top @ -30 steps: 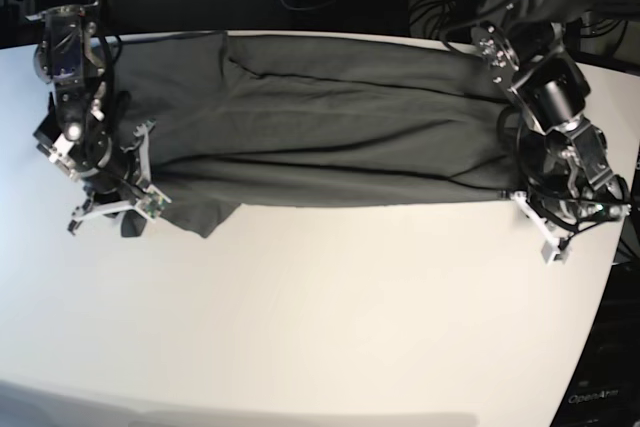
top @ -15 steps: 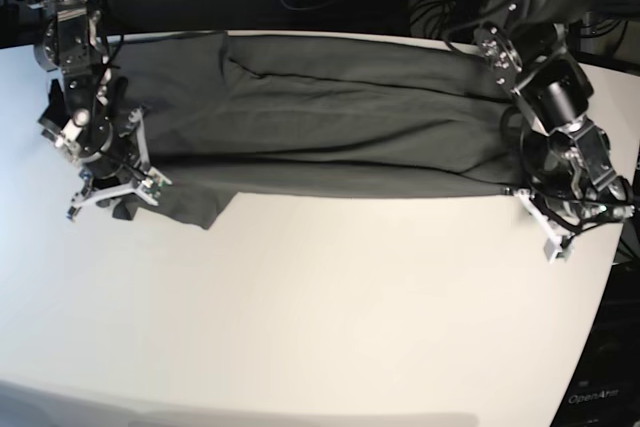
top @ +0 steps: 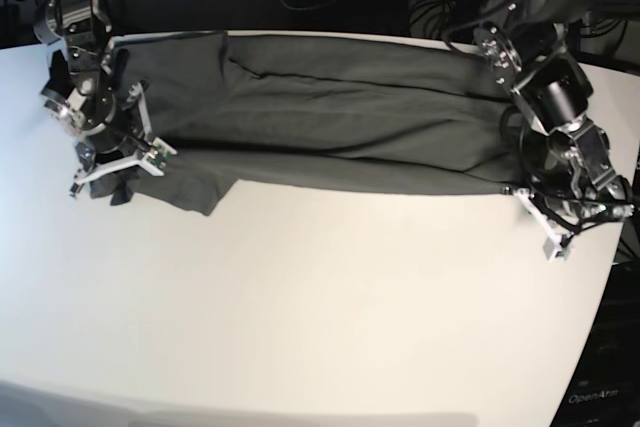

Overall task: Fold the T-shirt properly
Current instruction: 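Lift the shirt edge with both grippers and fold it over the body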

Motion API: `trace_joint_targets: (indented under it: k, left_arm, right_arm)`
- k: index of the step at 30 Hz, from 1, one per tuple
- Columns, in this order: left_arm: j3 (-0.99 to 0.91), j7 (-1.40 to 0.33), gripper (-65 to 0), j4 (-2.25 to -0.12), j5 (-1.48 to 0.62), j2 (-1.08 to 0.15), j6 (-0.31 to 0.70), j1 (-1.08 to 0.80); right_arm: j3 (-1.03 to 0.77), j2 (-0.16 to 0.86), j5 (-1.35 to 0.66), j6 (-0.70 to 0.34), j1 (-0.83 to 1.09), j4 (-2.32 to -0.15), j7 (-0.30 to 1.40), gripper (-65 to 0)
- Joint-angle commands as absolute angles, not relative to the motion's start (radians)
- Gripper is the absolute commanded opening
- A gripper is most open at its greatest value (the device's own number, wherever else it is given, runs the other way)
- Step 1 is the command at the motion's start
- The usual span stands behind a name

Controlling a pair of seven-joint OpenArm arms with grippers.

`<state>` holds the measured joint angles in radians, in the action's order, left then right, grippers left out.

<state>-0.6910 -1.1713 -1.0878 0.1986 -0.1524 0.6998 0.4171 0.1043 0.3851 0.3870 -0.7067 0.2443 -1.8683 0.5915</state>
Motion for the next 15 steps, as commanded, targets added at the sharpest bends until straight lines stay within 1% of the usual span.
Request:
trace_joint_targets:
  k: [1, 4, 9, 12, 15]
  left_arm:
    - [-0.688, -1.167, -62.7, -1.107, 0.188, -0.166, 0.698, 0.44]
    - [-0.685, -1.171, -62.7, -1.13, 0.125, -0.166, 0.698, 0.412]
    - [-0.636, -1.259, -62.7, -1.29, 0.041, -0.174, 0.698, 0.361]
    - [-0.607, -1.297, -62.7, -1.386, 0.021, -0.174, 0.698, 0.331]
    - [-0.607, -1.32, -62.7, -1.428, 0.022, -0.168, 0.698, 0.328]
  right_arm:
    - [0.096, 0.398, 0.397, -0.698, 0.236, -1.891, 0.587, -64.4]
    - [0.093, 0.398, 0.397, -0.698, 0.251, -1.893, 0.564, -64.4]
    - [0.045, 0.374, 0.398, -0.698, 0.28, -1.9, 0.506, -64.4]
    - [0.022, 0.354, 0.418, -0.698, 0.283, -1.913, 0.495, -64.4]
    - [0.007, 0.337, 0.438, -0.698, 0.291, -1.917, 0.478, -64.4]
